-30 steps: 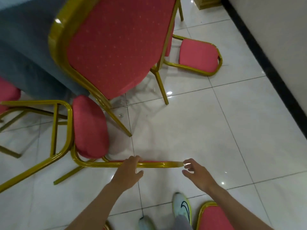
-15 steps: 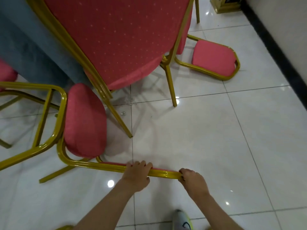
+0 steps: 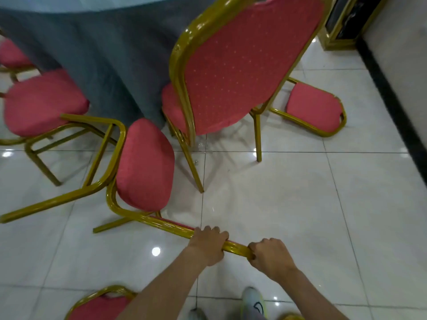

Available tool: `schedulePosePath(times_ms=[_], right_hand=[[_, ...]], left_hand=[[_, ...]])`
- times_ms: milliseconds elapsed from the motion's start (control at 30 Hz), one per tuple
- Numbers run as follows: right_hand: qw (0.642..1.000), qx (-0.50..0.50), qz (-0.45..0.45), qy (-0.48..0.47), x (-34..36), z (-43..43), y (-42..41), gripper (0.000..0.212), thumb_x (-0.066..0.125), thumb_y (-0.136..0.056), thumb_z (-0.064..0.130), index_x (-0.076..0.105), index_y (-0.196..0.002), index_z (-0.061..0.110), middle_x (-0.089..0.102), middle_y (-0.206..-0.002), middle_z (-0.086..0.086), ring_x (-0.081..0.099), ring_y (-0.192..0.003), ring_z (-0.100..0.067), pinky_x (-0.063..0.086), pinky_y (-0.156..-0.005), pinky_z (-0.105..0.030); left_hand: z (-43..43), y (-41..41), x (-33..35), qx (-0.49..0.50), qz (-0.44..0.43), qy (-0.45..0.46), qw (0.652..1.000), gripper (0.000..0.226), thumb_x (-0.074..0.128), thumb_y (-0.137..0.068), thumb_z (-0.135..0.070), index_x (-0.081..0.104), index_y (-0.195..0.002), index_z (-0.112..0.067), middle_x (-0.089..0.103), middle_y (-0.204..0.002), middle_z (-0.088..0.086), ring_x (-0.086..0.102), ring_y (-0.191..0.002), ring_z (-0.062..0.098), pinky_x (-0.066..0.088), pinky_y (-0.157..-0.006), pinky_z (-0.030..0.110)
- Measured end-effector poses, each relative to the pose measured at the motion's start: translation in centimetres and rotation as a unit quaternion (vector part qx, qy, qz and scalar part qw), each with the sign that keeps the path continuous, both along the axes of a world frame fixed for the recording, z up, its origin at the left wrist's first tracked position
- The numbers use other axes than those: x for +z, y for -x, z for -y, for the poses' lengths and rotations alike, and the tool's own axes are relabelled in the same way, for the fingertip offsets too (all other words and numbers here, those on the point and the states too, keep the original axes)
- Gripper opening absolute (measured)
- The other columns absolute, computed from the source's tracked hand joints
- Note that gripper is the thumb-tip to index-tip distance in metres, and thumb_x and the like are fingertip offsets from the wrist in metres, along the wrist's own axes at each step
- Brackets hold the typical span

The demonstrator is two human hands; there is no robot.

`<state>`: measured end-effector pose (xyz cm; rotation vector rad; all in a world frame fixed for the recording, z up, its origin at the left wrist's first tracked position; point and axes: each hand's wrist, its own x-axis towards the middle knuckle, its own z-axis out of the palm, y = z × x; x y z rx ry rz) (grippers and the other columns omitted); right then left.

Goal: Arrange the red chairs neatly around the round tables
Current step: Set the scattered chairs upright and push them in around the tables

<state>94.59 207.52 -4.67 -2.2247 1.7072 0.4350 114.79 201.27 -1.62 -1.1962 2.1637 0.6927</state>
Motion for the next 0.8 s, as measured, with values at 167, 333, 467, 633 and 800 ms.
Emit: schedulePosePath(times_ms=[167,333,467,633,800], right_hand=[[0.999,0.01,0.021,0.035,6.6,-0.2,-1.8,0.042,0.086,-0.031,0.045,0.05,-0.039,0.025,0.042,-0.033,0.002,0.029,-0.025,-0.016,0.017,-0.041,-0.023],[0.995,0.042,0.008,0.088,14.7,-0.4,-4.1,0.035,0.077,-0.034,0.046,0.05,-0.037,0.025,0.039,-0.032,0.0,0.013,-0.037,-0.017,0.014,-0.042,-0.022],[0.993,0.046,0.01,0.109,19.9,-0.8,-6.0,0.037,0.075,-0.04,0.047,0.047,-0.039,0.023,0.025,-0.035,0.002,0.014,-0.035,-0.014,0.01,-0.039,-0.021],[0.991,0.03,0.035,0.123,26.3,-1.8,-8.3,0.057,0.072,-0.063,0.066,0.043,-0.045,0.021,0.03,-0.036,0.007,0.027,-0.03,-0.01,0.024,-0.036,-0.02],[0.982,-0.064,0.145,0.107,31.0,-3.4,-9.3,0.038,0.058,-0.081,0.067,0.072,-0.078,0.031,0.065,-0.067,0.011,0.052,-0.058,-0.006,0.048,-0.056,-0.025]], left_hand=[[-2.0,-1.8,6.6,0.023,-0.054,0.024,0.998,0.038,0.055,-0.096,-0.022,0.053,-0.134,-0.027,0.058,-0.128,0.006,0.054,-0.12,0.03,0.036,-0.107,0.05],[-1.8,-4.9,13.9,0.033,-0.095,0.002,0.995,0.037,0.057,-0.095,-0.02,0.058,-0.13,-0.028,0.064,-0.122,0.005,0.061,-0.112,0.029,0.043,-0.095,0.044],[-3.1,-6.1,18.3,0.029,-0.084,0.082,0.993,0.026,0.058,-0.095,-0.019,0.067,-0.117,-0.03,0.071,-0.112,0.001,0.066,-0.106,0.026,0.043,-0.097,0.041],[-2.7,-7.5,24.1,-0.029,-0.074,0.128,0.989,0.016,0.062,-0.095,-0.02,0.072,-0.105,-0.028,0.072,-0.101,0.003,0.069,-0.097,0.029,0.047,-0.077,0.037],[-1.9,-9.3,28.7,-0.051,-0.092,0.122,0.987,0.014,0.063,-0.09,-0.017,0.071,-0.1,-0.021,0.071,-0.1,0.007,0.066,-0.098,0.03,0.051,-0.08,0.041]])
